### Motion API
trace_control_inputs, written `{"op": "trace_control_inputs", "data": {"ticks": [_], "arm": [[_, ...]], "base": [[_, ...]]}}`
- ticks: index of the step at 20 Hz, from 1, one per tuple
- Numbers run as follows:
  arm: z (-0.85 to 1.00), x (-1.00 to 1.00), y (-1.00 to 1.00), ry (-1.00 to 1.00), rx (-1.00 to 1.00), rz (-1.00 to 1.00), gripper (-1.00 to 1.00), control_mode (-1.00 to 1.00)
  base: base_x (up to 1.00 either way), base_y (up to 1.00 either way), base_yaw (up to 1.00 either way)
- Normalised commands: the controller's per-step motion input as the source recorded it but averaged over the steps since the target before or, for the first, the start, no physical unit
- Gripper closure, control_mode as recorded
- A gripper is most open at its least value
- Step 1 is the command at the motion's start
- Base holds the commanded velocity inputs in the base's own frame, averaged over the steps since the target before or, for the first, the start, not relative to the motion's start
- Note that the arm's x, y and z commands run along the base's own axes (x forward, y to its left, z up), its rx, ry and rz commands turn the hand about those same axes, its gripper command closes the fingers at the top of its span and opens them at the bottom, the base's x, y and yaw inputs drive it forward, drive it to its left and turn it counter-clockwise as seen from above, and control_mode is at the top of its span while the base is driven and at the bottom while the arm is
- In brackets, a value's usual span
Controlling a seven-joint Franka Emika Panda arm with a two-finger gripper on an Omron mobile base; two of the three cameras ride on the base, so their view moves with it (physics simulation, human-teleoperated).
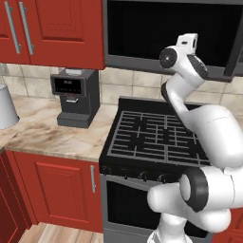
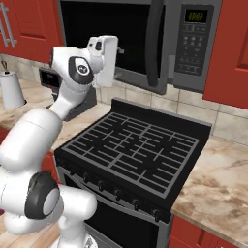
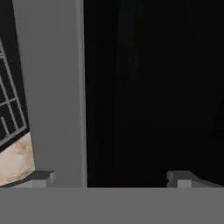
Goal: Place the tupperware containing the shrimp and broccoli meal in the microwave. Close the microwave door and press the start button to reheat the meal.
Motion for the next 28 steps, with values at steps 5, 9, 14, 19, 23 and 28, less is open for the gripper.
{"op": "trace_control_inputs", "data": {"ticks": [5,9,14,19,23,28], "arm": [[-0.07,1.00,-0.20,0.01,0.00,0.34,-1.00,-1.00],[0.03,0.94,-0.03,0.11,0.00,0.18,-1.00,-1.00],[0.18,0.43,0.00,0.23,0.00,0.11,-1.00,-1.00],[0.00,-0.50,0.06,0.11,-0.08,0.09,-1.00,-1.00],[-0.02,-1.00,0.20,0.00,-0.03,0.10,-1.00,-1.00],[-0.02,-0.96,0.20,0.00,-0.02,0.04,-1.00,-1.00]], "base": [[0.00,0.00,0.00],[0.00,0.00,0.00],[0.00,0.00,0.00],[0.00,0.00,0.00],[0.00,0.00,0.00],[0.00,0.00,0.00]]}}
